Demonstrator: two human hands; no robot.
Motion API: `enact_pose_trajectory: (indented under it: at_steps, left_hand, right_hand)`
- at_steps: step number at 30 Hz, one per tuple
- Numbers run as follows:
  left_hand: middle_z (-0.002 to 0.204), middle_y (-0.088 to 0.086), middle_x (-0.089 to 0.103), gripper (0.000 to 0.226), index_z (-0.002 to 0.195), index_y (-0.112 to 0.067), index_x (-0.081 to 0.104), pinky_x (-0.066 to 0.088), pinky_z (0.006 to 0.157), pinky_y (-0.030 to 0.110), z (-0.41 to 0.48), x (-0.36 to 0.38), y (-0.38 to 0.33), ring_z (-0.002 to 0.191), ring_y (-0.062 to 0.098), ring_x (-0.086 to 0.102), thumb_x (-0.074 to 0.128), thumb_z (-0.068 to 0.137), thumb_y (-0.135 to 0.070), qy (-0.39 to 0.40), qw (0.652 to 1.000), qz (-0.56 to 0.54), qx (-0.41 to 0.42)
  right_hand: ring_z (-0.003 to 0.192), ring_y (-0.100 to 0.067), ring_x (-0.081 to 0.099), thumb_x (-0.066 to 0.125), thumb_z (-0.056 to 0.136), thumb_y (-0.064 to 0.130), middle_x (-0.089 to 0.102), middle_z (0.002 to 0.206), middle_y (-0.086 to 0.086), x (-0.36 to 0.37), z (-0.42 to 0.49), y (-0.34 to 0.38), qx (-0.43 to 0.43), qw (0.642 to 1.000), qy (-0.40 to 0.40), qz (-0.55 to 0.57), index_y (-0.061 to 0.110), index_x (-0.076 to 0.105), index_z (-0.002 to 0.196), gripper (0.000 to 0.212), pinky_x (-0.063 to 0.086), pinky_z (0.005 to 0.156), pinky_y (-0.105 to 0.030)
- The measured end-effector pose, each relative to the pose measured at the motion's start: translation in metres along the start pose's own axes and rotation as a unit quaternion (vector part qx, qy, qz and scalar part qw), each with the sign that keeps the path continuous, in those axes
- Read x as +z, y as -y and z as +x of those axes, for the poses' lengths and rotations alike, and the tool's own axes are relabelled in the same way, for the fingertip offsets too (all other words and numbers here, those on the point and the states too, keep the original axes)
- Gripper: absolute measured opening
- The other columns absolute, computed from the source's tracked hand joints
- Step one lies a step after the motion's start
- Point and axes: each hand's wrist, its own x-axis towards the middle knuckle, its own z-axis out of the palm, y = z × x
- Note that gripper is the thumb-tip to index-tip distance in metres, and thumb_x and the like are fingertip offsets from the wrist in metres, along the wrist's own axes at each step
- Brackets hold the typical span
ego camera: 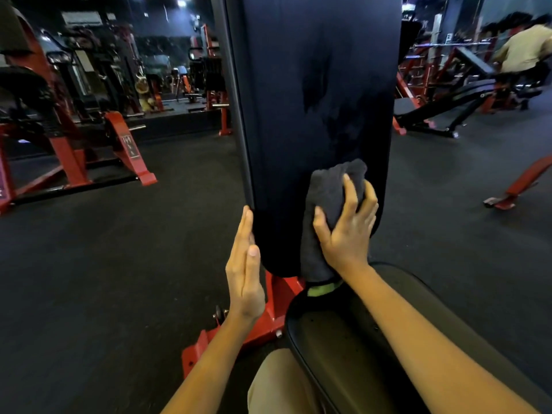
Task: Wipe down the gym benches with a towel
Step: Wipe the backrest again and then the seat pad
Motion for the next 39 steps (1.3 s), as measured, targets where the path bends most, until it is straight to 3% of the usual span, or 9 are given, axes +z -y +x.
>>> enact_pose_trajectory:
  at_steps: [4, 8, 10, 14, 22, 26, 29, 34, 39]
  left_hand:
    - [0.151, 0.006, 0.029, 0.049, 0.142, -0.014, 0.028, 0.024, 0.115, 0.032, 0.003, -0.001, 0.0, 0.142, 0.016, 0.025, 0.033, 0.099, -0.037, -0.002, 0.999, 0.027, 0.02]
    - [0.154, 0.011, 0.027, 0.069, 0.147, -0.007, 0.023, 0.024, 0.113, 0.053, 0.004, 0.005, 0.004, 0.142, 0.024, 0.026, 0.038, 0.096, -0.052, -0.041, 0.999, 0.017, 0.002]
    - [0.155, 0.01, 0.022, 0.069, 0.147, -0.007, 0.019, 0.022, 0.114, 0.053, 0.007, 0.006, 0.004, 0.144, 0.023, 0.022, 0.038, 0.097, -0.05, -0.041, 0.998, 0.042, 0.024]
    - [0.155, 0.01, 0.018, 0.06, 0.145, -0.005, 0.019, 0.018, 0.116, 0.029, 0.02, 0.017, -0.002, 0.145, 0.018, 0.017, 0.032, 0.1, -0.043, -0.019, 0.99, 0.117, 0.082]
    - [0.153, 0.012, 0.018, 0.061, 0.144, 0.0, 0.017, 0.017, 0.117, 0.031, 0.054, 0.024, -0.006, 0.145, 0.019, 0.016, 0.035, 0.099, -0.038, -0.055, 0.982, 0.133, 0.125]
    - [0.153, 0.015, 0.018, 0.057, 0.143, 0.0, 0.017, 0.017, 0.117, 0.033, 0.07, 0.027, -0.009, 0.145, 0.018, 0.016, 0.036, 0.098, -0.029, -0.072, 0.977, 0.138, 0.143]
    - [0.153, 0.02, 0.019, 0.058, 0.143, -0.001, 0.017, 0.018, 0.117, 0.037, 0.079, 0.028, -0.013, 0.145, 0.022, 0.017, 0.035, 0.099, -0.034, -0.079, 0.975, 0.141, 0.152]
    - [0.153, 0.019, 0.02, 0.056, 0.143, -0.002, 0.018, 0.017, 0.117, 0.034, 0.094, 0.031, -0.025, 0.145, 0.019, 0.017, 0.037, 0.097, -0.028, -0.085, 0.972, 0.146, 0.162]
    - [0.153, 0.016, 0.022, 0.056, 0.144, 0.002, 0.02, 0.017, 0.116, 0.031, 0.113, 0.033, -0.035, 0.144, 0.017, 0.018, 0.037, 0.095, -0.022, -0.101, 0.97, 0.143, 0.169]
  right_hand:
    - [0.121, -0.037, 0.036, 0.048, 0.089, 0.048, 0.026, 0.142, -0.013, 0.005, -0.004, 0.038, 0.055, 0.998, -0.033, 0.024, 0.022, 0.028, 0.143, 0.062, 0.035, 0.093, -0.055]
    - [0.12, -0.036, 0.039, 0.051, 0.088, 0.053, 0.03, 0.142, -0.013, 0.007, -0.026, 0.033, -0.274, 0.961, 0.021, -0.021, 0.031, 0.027, 0.142, 0.064, 0.039, 0.092, -0.053]
    - [0.118, -0.036, 0.04, 0.047, 0.09, 0.055, 0.032, 0.141, -0.013, 0.006, -0.022, 0.019, -0.296, 0.955, 0.019, -0.005, 0.032, 0.03, 0.141, 0.059, 0.04, 0.09, -0.053]
    - [0.115, -0.035, 0.039, 0.049, 0.087, 0.047, 0.03, 0.138, -0.014, 0.0, -0.009, -0.022, -0.155, 0.988, -0.004, 0.011, 0.031, 0.027, 0.139, 0.059, 0.034, 0.091, -0.049]
    - [0.123, -0.039, 0.038, 0.053, 0.084, 0.036, 0.034, 0.145, -0.017, -0.013, 0.068, -0.031, 0.207, 0.967, -0.078, 0.13, 0.018, 0.041, 0.141, 0.06, 0.031, 0.099, -0.056]
    - [0.121, -0.038, 0.038, 0.051, 0.087, 0.047, 0.031, 0.143, -0.017, -0.004, 0.037, -0.02, -0.078, 0.995, -0.033, 0.044, 0.028, 0.035, 0.14, 0.058, 0.029, 0.098, -0.048]
    - [0.116, -0.036, 0.041, 0.043, 0.093, 0.052, 0.027, 0.145, -0.01, -0.003, 0.009, -0.052, -0.303, 0.953, 0.023, 0.01, 0.032, 0.032, 0.14, 0.052, 0.037, 0.093, -0.053]
    - [0.116, -0.037, 0.039, 0.051, 0.084, 0.042, 0.036, 0.137, -0.022, -0.013, 0.044, -0.072, 0.061, 0.994, -0.039, 0.082, 0.021, 0.036, 0.136, 0.058, 0.036, 0.094, -0.054]
    - [0.119, -0.04, 0.041, 0.048, 0.085, 0.047, 0.039, 0.14, -0.02, -0.017, 0.115, -0.025, 0.132, 0.98, -0.086, 0.12, 0.019, 0.041, 0.14, 0.062, 0.035, 0.094, -0.056]
